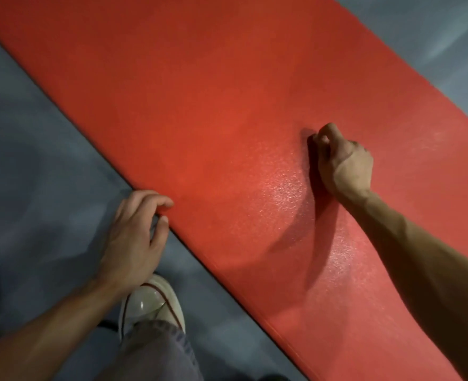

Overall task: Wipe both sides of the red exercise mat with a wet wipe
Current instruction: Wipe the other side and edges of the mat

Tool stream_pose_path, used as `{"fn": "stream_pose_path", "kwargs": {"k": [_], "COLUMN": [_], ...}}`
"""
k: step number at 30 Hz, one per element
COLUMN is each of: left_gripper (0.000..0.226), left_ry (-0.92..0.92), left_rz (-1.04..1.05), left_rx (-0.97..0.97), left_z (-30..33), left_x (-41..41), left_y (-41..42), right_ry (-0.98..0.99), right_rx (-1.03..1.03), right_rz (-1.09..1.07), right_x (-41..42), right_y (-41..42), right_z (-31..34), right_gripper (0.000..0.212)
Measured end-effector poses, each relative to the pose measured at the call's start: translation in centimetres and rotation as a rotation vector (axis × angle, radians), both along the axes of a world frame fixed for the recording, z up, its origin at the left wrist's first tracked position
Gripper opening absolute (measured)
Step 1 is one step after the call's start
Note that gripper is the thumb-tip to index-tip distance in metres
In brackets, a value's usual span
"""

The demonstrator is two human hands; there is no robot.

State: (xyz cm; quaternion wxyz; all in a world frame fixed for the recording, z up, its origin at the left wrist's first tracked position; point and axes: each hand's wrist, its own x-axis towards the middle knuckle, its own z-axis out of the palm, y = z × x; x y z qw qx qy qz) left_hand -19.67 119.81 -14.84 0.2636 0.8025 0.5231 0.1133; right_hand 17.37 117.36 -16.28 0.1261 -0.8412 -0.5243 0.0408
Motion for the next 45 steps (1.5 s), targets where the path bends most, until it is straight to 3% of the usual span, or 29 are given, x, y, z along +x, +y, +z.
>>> {"fn": "stream_pose_path", "kwargs": {"k": [3, 5, 7, 9, 11, 14, 16, 20, 22, 24, 26, 28, 29, 32, 35, 39, 42, 45], "left_gripper": [0.029, 0.029, 0.03, 0.032, 0.032, 0.033, 0.033, 0.032, 0.032, 0.031, 0.031, 0.03, 0.03, 0.029, 0.029, 0.029, 0.027, 0.029], "left_ry": [-0.026, -0.03, -0.028, -0.027, -0.035, -0.043, -0.037, -0.02, -0.027, -0.038, -0.043, -0.039, -0.034, -0.039, -0.059, -0.111, -0.138, -0.166], "left_rz": [0.101, 0.147, 0.163, 0.163, 0.168, 0.161, 0.171, 0.194, 0.193, 0.201, 0.202, 0.195, 0.195, 0.199, 0.221, 0.243, 0.26, 0.286], "left_rx": [-0.013, -0.016, -0.013, -0.014, -0.008, -0.002, -0.004, -0.026, -0.029, -0.026, -0.018, -0.003, 0.003, -0.007, -0.044, -0.076, -0.084, -0.071], "left_z": [-0.3, -0.5, -0.7, -0.9, -0.9, -1.0, -1.2, -1.7, -1.8, -1.7, -1.6, -1.6, -1.7, -1.8, -2.2, -2.7, -2.9, -2.9], "left_x": [-0.9, -1.6, -2.1, -2.6, -2.8, -3.1, -3.1, -3.0, -3.0, -3.1, -3.5, -3.8, -4.0, -4.0, -3.8, -4.5, -5.0, -5.3], "left_y": [0.5, 0.7, 0.7, 0.6, 0.5, 0.5, 0.5, 0.6, 0.8, 0.9, 0.8, 0.6, 0.6, 0.5, 0.8, 1.4, 1.9, 2.2], "right_ry": [0.019, 0.018, -0.027, -0.046, -0.114, -0.079, -0.011, 0.035, 0.042, -0.031, -0.106, -0.058, -0.02, 0.055, 0.138, 0.185, 0.15, 0.126], "right_rx": [0.037, 0.013, -0.018, 0.021, 0.081, 0.032, 0.07, 0.018, 0.031, 0.041, 0.077, 0.065, 0.062, 0.057, -0.035, -0.167, -0.273, -0.207], "right_rz": [0.262, 0.62, 0.918, 0.842, 0.529, 0.268, 0.366, 0.948, 1.109, 1.008, 0.719, 0.427, 0.39, 0.695, 1.006, 1.03, 1.089, 1.191], "right_x": [-5.8, -10.8, -12.8, -11.2, -7.9, -5.8, -9.2, -18.5, -18.5, -15.9, -11.8, -9.1, -9.3, -14.8, -18.7, -17.1, -16.3, -16.7], "right_y": [-0.1, -1.4, -2.2, -0.4, 2.2, 4.1, 2.9, -3.0, -3.0, -0.4, 3.2, 5.3, 5.2, 1.7, -3.4, -5.8, -6.1, -4.3], "right_z": [-0.3, -0.5, -0.8, -0.7, -0.4, 0.0, -0.4, -1.8, -2.0, -1.7, -1.4, -0.8, -0.7, -1.2, -1.6, -0.9, -0.5, -0.5], "right_gripper": [0.021, 0.014, 0.032, 0.025, 0.011, 0.016, 0.015, 0.02, 0.021, 0.032, 0.027, 0.025, 0.022, 0.009, 0.027, 0.036, 0.056, 0.05]}}
